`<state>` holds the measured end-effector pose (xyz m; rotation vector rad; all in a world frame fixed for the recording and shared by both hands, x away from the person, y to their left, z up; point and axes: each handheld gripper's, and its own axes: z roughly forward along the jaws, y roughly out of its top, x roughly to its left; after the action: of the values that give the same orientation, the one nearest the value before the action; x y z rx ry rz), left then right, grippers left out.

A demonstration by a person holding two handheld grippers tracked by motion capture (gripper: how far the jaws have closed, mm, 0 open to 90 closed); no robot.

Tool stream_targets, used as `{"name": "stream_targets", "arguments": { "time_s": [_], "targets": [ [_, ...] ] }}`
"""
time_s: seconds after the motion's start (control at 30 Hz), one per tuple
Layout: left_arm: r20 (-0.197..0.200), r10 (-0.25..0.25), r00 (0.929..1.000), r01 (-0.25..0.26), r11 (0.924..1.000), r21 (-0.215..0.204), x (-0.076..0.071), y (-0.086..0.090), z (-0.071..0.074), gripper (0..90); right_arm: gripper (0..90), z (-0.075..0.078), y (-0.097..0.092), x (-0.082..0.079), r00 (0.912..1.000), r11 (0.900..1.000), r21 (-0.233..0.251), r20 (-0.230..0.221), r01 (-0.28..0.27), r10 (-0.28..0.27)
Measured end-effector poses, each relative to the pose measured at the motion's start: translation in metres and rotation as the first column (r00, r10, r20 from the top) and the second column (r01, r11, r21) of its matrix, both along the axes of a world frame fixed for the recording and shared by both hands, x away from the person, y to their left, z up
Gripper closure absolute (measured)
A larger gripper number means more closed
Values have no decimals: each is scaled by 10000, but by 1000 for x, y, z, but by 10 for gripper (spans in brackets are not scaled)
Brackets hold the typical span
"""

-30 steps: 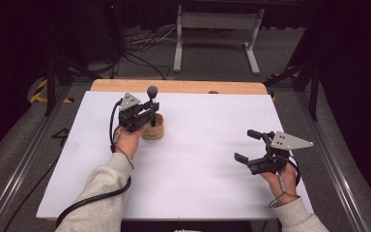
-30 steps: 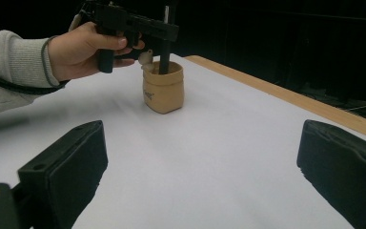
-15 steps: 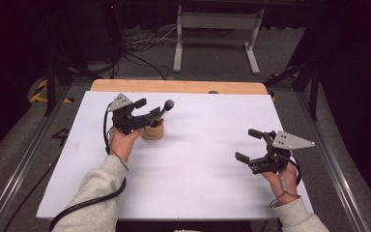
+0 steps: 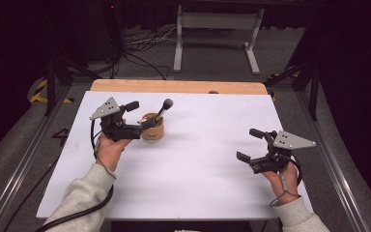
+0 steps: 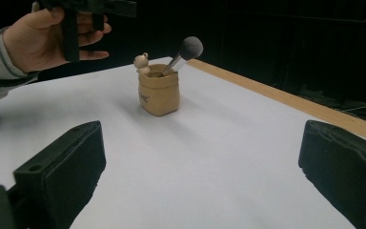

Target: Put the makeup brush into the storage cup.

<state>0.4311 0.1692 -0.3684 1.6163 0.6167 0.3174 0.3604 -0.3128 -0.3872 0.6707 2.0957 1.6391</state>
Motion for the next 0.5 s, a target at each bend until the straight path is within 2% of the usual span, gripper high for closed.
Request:
{"name": "stream_targets", "arguments": {
  "time_s": [0.23, 0.5],
  "targets": [
    [99, -383, 9992, 383, 9993, 23, -17, 11, 0, 38, 12, -1, -1, 0, 10000, 10000, -24, 3, -21, 21],
    [192, -588, 9981, 585, 9982, 162, -31, 19, -4, 29, 0, -2, -1, 1, 9999, 9999, 4, 52, -140, 140]
  ]
}}
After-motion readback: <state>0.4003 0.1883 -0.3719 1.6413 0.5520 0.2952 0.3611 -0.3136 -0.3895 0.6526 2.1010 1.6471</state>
